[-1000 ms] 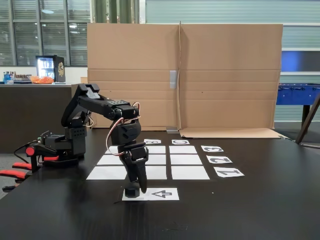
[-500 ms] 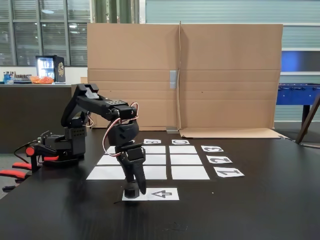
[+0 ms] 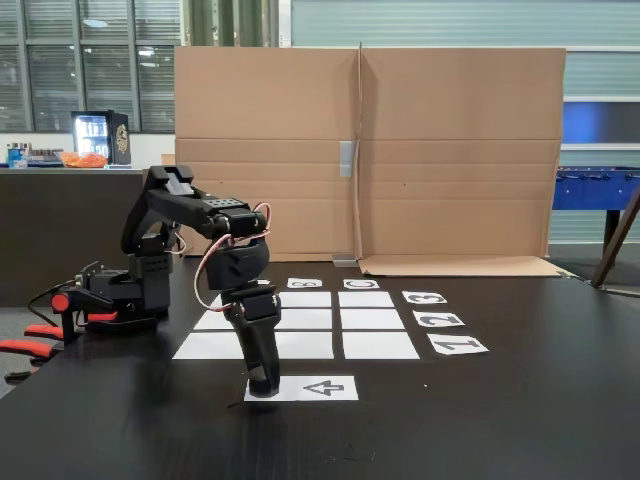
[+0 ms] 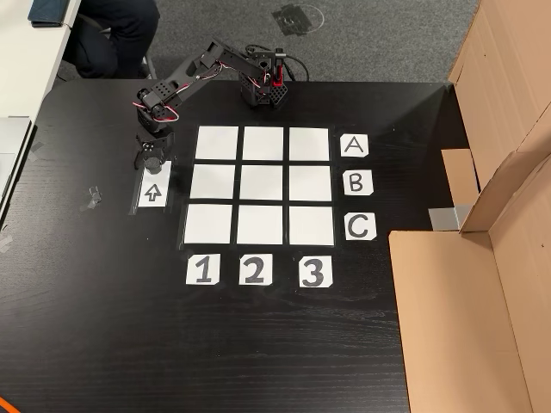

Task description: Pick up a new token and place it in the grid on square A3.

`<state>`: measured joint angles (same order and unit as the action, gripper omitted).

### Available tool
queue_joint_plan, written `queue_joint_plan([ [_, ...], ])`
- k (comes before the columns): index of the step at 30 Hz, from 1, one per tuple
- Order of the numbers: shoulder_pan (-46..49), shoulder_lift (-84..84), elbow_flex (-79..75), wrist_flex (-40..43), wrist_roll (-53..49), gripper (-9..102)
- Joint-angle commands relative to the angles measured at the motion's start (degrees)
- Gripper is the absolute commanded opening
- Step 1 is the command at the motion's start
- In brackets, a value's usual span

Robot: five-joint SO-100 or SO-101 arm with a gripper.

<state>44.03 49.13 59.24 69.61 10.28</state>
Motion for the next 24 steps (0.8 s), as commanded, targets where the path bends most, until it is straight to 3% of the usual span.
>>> queue_joint_plan([
  [1,0.8,4.2,-0.1,0.3,0.7,27],
  [21,0.8,3.8,-0.2,-0.4,0.8,13],
  [24,0.7,3.7,-0.3,-0.4,0.8,18],
])
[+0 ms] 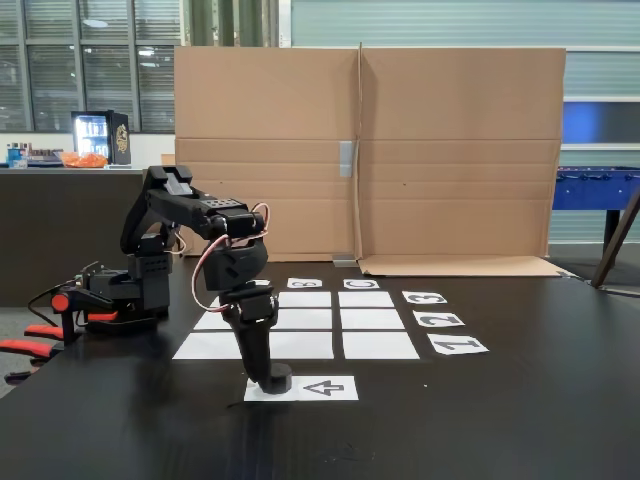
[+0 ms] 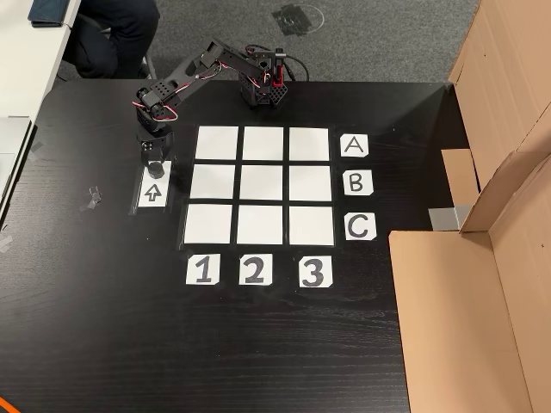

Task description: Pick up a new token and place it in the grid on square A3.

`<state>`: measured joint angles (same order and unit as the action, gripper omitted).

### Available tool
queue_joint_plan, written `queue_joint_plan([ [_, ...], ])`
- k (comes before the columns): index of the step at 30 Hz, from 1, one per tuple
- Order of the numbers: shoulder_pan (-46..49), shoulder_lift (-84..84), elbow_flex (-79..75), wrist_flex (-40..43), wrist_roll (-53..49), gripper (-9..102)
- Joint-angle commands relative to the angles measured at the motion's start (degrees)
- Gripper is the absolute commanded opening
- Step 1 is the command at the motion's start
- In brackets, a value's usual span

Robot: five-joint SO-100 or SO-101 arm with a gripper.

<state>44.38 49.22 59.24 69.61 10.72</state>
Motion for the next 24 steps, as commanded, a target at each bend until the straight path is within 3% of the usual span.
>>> queue_joint_plan([
  [1,0.4,3.6,-0.3,-0.4,0.4,22],
  [9,0.1,2.8,-0.7,-0.9,0.4,28],
  [24,-3.1,2.0,-0.8,-2.0,0.3,29],
])
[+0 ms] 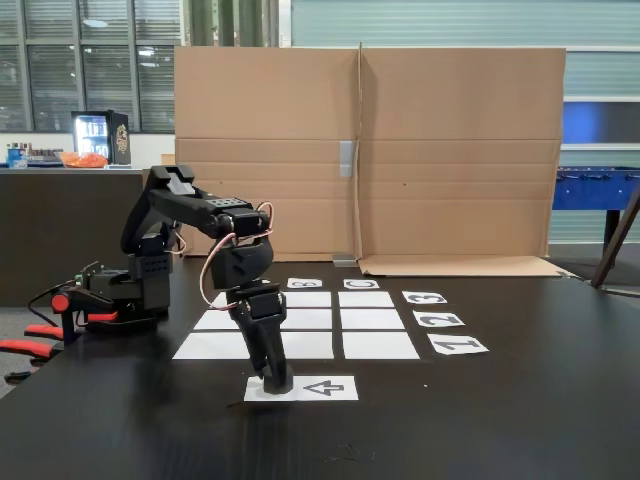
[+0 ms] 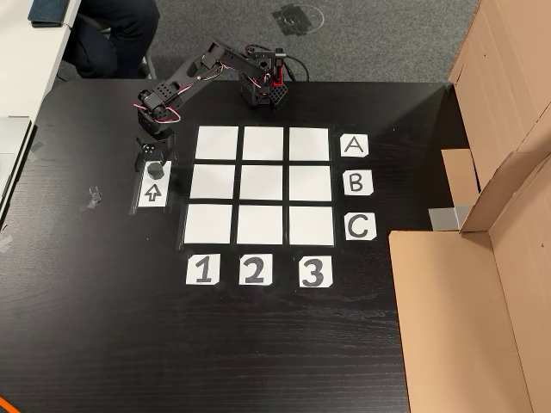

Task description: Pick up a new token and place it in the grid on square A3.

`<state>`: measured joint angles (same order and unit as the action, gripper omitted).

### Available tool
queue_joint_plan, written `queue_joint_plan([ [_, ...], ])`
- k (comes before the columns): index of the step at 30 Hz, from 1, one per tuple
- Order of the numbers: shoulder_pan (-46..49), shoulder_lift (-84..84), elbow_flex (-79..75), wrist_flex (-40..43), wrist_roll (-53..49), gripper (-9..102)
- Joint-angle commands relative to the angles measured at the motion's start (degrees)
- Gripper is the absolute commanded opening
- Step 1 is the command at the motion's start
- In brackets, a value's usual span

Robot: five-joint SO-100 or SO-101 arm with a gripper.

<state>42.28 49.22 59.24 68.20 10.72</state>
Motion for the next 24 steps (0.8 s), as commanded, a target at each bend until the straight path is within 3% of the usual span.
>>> queue_joint_plan([
  [1,-1.2,1.9,-0.8,-0.6,0.3,29],
  [21,-2.1,0.4,-0.8,-0.7,0.1,23],
  [24,-2.1,0.3,-0.8,-0.7,0.1,18],
])
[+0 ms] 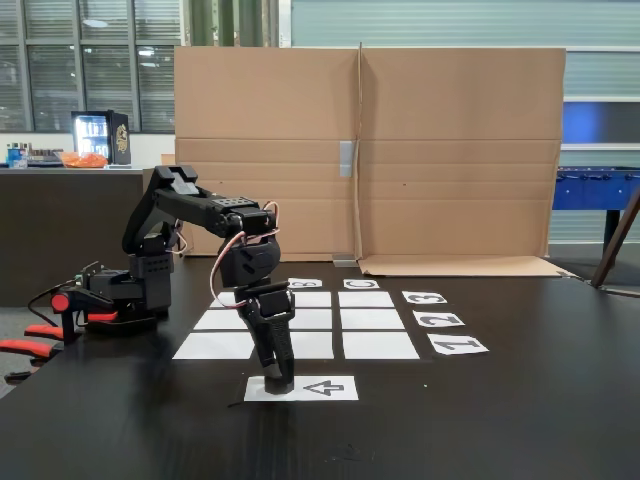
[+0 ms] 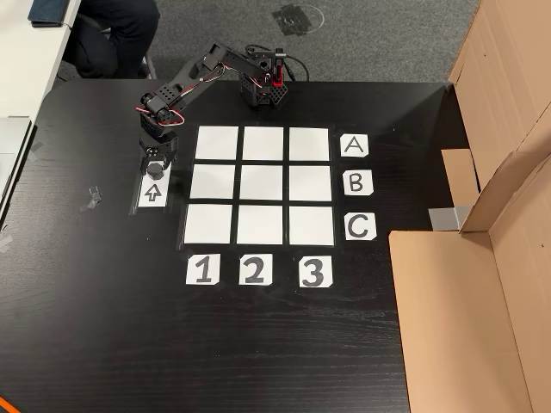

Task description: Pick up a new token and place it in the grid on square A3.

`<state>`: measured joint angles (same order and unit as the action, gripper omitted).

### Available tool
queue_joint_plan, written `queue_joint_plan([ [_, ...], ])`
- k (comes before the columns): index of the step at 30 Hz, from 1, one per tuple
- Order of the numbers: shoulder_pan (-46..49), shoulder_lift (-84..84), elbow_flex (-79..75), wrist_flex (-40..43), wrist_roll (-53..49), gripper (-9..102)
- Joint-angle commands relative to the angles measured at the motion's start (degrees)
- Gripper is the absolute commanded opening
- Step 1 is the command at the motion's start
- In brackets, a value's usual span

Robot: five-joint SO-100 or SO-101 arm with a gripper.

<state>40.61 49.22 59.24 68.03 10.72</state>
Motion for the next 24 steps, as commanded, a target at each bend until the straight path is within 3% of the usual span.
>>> queue_joint_plan([
  [1,-0.4,0.3,-0.8,-0.5,0.1,17],
  [24,-0.5,4.0,-1.1,-0.4,0.3,14],
])
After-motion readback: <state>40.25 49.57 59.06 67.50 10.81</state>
